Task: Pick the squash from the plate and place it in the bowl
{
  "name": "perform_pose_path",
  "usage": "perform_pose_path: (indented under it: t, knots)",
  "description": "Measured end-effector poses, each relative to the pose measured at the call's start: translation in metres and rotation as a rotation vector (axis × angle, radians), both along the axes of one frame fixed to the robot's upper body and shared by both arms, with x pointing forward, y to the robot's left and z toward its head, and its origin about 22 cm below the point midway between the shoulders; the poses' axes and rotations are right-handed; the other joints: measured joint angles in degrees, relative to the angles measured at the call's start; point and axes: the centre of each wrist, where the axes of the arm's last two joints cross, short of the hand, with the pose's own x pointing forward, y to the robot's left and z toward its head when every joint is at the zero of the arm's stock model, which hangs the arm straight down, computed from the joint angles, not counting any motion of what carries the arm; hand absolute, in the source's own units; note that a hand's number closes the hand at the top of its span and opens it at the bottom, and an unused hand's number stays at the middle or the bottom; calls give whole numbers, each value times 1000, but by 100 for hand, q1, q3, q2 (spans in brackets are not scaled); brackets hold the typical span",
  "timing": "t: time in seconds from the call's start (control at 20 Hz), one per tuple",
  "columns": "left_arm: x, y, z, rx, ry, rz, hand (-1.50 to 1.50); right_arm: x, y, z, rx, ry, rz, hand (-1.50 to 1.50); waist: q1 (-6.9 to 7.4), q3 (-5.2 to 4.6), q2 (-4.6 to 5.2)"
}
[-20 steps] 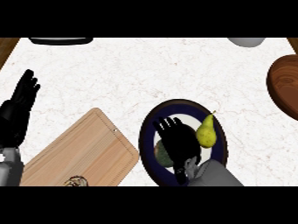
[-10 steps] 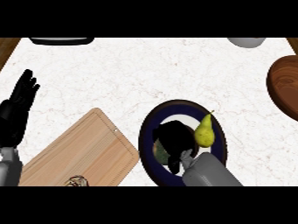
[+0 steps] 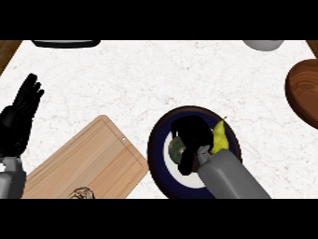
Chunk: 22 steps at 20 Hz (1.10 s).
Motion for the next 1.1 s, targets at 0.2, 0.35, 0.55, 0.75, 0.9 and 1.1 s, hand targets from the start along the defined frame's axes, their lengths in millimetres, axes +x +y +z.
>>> perform_pose_path:
  t: [0.2, 0.35, 0.55, 0.75, 0.9, 1.1]
  knots:
    - [-2, 0, -1, 1, -8, 5, 0, 42, -59, 16, 6, -38, -362, 150, -11, 8, 63]
    - [-1, 0, -2, -3, -7, -2, 0, 68, -94, 33, -2, -94, -570, 150, 38, 9, 77]
    - [-1, -2, -3, 5, -9, -12, 0, 94, -106, 57, -37, -191, -713, 150, 71, 9, 62]
    - [0, 1, -3, 5, -3, -6, 0, 105, -106, 97, -81, -374, -795, 150, 16, 5, 30]
    - [1, 2, -1, 6, 2, 1, 0, 109, -105, 136, -85, -549, -858, 150, -27, 3, 2]
    - [1, 11, 2, 8, 5, 15, 0, 102, -107, 174, -33, -717, -933, 150, -63, 2, -12]
